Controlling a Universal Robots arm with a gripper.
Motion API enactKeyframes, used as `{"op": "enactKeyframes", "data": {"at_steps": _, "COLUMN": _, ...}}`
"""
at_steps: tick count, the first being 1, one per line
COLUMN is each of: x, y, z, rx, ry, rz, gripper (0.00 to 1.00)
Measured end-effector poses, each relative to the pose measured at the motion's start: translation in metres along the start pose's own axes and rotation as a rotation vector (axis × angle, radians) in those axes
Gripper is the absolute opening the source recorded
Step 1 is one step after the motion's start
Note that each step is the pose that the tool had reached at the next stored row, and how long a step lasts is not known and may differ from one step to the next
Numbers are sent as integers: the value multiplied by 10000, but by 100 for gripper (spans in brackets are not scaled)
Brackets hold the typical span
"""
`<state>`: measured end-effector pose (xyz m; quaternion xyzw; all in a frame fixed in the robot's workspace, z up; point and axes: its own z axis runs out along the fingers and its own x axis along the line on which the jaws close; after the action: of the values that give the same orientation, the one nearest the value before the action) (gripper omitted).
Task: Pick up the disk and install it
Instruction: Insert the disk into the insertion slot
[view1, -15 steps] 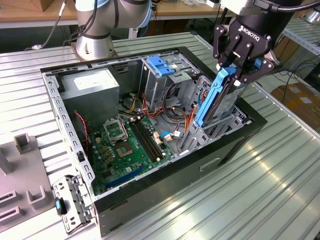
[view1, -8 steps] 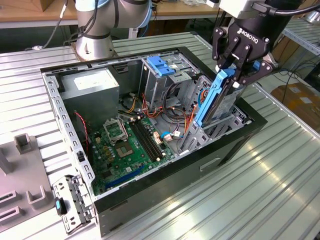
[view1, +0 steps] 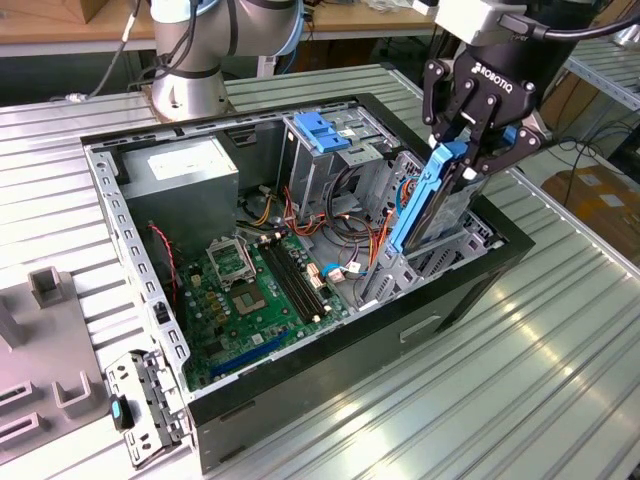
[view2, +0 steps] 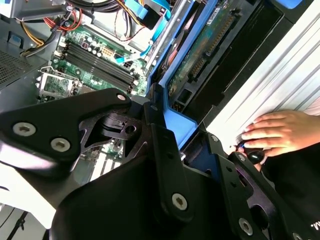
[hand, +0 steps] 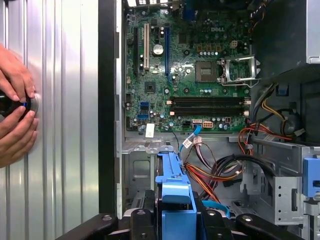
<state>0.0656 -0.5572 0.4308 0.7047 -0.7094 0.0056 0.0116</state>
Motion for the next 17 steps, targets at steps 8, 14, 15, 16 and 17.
{"op": "enactKeyframes", "data": {"at_steps": 8, "x": -2, "y": -3, "z": 65, "rx": 0, "ry": 0, "rz": 0, "gripper": 37}}
{"op": "enactKeyframes", "data": {"at_steps": 14, "x": -3, "y": -5, "z": 129, "rx": 0, "ry": 0, "rz": 0, "gripper": 37}}
{"op": "enactKeyframes", "data": {"at_steps": 15, "x": -3, "y": -5, "z": 138, "rx": 0, "ry": 0, "rz": 0, "gripper": 37}}
{"op": "enactKeyframes", "data": {"at_steps": 16, "x": -4, "y": -5, "z": 150, "rx": 0, "ry": 0, "rz": 0, "gripper": 37}}
{"op": "enactKeyframes", "data": {"at_steps": 17, "x": -4, "y": -5, "z": 158, "rx": -1, "ry": -1, "rz": 0, "gripper": 37}}
